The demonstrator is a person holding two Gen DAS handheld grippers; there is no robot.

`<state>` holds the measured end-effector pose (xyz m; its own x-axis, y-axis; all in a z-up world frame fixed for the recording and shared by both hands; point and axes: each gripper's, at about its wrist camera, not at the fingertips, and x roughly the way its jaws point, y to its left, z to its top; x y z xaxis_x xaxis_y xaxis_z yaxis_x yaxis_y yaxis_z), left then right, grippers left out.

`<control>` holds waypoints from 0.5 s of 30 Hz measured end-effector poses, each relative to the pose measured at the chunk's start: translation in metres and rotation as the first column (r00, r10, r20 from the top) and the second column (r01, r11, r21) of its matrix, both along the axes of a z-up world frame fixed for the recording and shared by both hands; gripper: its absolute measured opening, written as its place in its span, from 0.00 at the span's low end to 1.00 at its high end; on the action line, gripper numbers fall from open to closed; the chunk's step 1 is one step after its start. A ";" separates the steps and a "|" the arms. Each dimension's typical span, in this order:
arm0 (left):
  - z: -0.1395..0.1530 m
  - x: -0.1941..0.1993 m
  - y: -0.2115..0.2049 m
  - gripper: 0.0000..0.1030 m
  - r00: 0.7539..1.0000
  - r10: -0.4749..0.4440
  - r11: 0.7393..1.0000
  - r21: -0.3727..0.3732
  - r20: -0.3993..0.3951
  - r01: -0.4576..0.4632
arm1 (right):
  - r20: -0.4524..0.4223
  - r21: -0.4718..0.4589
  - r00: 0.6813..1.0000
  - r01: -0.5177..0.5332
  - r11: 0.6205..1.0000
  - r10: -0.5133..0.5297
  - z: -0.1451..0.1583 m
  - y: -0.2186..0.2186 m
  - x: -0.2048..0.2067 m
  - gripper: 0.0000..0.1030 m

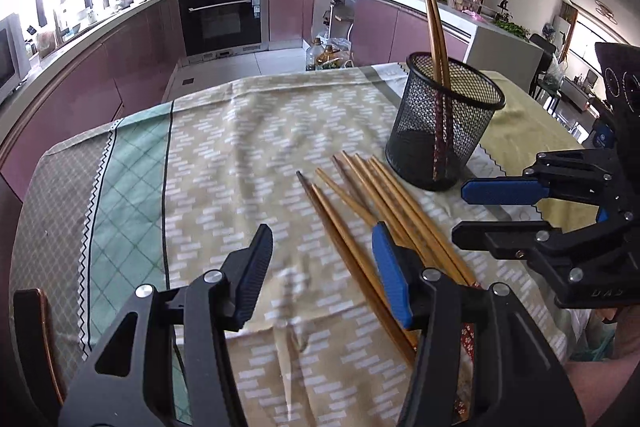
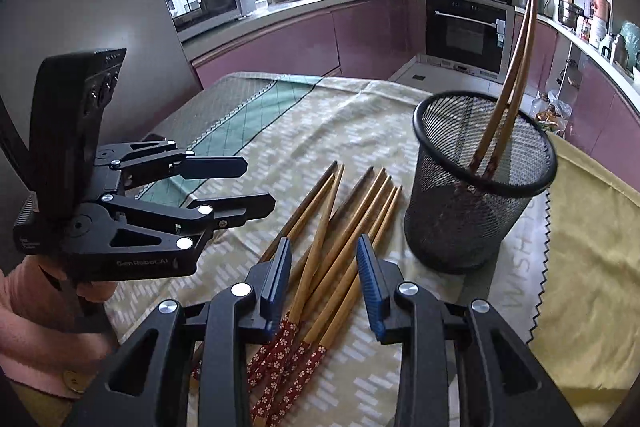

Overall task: Organize utensils
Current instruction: 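Grasp a chopstick from the pile with the right gripper while the left gripper grasps another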

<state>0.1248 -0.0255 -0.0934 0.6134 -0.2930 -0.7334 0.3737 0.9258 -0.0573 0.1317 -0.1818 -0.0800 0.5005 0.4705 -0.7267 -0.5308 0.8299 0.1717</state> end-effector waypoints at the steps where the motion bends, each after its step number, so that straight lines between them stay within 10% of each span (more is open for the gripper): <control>1: -0.003 0.000 0.000 0.50 1.000 0.002 1.000 0.001 -0.011 -0.002 | -0.009 -0.003 1.000 0.000 1.000 0.000 -0.004 0.002 0.000 0.30; 15: -0.019 -0.004 -0.006 0.49 0.998 -0.022 1.000 0.008 -0.058 0.022 | -0.060 -0.056 0.998 0.026 0.998 -0.029 -0.029 0.019 0.003 0.16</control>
